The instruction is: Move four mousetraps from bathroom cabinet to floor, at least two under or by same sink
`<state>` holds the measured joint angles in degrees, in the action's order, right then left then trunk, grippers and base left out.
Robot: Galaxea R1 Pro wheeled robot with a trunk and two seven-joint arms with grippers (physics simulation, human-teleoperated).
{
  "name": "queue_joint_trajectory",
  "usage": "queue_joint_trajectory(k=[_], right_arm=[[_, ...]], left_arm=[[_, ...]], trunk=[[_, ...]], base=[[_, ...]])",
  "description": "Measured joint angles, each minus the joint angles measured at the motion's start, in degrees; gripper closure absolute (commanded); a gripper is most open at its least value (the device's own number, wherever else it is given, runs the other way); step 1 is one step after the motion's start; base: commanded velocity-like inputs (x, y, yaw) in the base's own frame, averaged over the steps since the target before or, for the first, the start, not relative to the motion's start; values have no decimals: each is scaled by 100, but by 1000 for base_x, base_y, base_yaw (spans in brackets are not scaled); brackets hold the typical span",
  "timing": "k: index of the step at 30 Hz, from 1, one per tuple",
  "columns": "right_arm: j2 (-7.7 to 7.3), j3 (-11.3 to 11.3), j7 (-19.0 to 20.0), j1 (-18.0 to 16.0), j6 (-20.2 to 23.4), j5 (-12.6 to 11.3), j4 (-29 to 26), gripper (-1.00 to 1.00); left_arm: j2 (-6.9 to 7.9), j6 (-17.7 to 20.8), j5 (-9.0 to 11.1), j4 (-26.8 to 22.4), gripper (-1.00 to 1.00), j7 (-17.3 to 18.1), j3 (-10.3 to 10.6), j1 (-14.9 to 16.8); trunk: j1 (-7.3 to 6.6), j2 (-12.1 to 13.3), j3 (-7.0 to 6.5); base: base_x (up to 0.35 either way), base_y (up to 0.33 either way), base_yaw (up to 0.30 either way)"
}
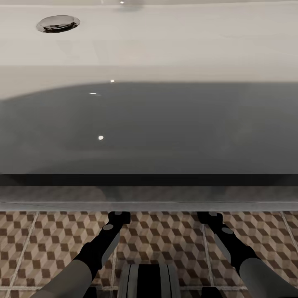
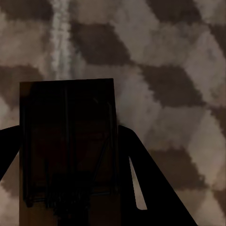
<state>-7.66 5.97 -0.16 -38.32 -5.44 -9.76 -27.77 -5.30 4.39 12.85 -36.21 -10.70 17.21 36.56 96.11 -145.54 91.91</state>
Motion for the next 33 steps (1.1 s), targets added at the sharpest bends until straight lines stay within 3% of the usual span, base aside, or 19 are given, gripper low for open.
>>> queue_joint_trajectory(k=[16,23,33], right_arm=[[1,0,0,0,0,0,0,100],[1,0,0,0,0,-5,0,100],[1,0,0,0,0,-8,0,100]], left_arm=[[-3,-22,15,0,100,15,0,0],[23,-31,209,0,100,328,1,0],[18,-46,250,0,100,441,7,0]], trunk=[[0,0,0],[0,0,0],[0,0,0]], base=[[0,0,0],[0,0,0],[0,0,0]])
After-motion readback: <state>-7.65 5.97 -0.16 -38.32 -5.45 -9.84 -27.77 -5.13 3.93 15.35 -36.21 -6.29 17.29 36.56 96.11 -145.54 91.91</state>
